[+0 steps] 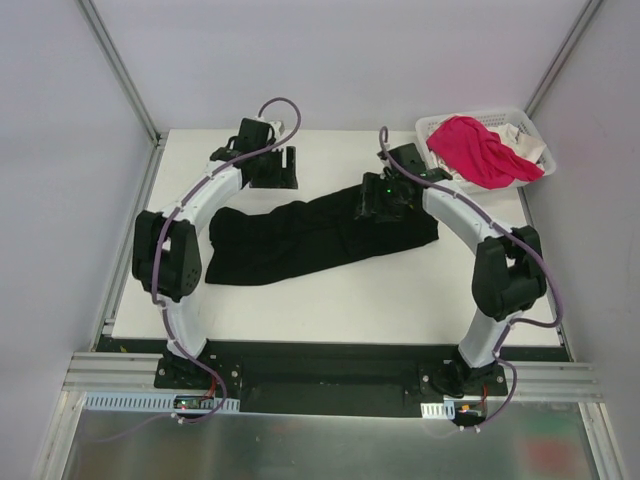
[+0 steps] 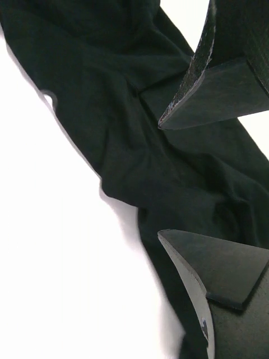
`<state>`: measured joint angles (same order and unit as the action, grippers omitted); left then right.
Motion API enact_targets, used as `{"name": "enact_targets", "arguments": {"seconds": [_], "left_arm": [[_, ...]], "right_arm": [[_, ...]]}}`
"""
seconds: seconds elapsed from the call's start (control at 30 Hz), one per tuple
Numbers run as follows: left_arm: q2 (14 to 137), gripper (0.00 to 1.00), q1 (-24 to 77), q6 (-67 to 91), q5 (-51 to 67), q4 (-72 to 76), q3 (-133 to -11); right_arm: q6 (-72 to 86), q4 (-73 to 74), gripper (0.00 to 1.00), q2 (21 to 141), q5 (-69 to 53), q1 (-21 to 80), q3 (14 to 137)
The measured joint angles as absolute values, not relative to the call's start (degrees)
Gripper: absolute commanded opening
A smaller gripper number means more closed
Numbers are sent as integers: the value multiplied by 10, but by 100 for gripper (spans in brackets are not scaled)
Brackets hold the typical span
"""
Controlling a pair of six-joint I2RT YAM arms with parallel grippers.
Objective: Fold and stack the t-shirts
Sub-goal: Fold the other side of the tshirt into a rectangle
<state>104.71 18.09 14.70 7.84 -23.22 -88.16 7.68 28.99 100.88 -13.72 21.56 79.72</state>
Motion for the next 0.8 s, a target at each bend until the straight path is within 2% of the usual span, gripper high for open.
{"name": "enact_targets", "arguments": {"seconds": [0.3,0.4,0.43,0.47,0.5,0.53,0.6,0.63,0.8], "left_arm": [[1179,71,184,15,226,-284,-1029],[1213,66,184,-28,260,-330,-1075],[1226,60,184,-43,267,-348,-1092],[1235,47,184,-56,269,-362,-1104],[1245,38,184,-72,269,-378,-1115],[1249,27,184,-84,268,-390,-1118],[1253,0,184,-102,262,-412,-1114],[1253,0,184,-106,258,-419,-1108],[1238,0,184,-96,202,-422,-1056]], "right_arm": [[98,268,64,1040,-143,260,803],[105,267,54,1047,-143,257,797],[106,264,47,1051,-143,257,797],[106,261,42,1056,-142,256,797],[106,259,37,1061,-142,256,797],[107,257,21,1068,-140,256,797],[102,258,6,1079,-128,256,797],[98,258,1,1082,-124,256,797],[96,257,1,1084,-112,232,797]]}}
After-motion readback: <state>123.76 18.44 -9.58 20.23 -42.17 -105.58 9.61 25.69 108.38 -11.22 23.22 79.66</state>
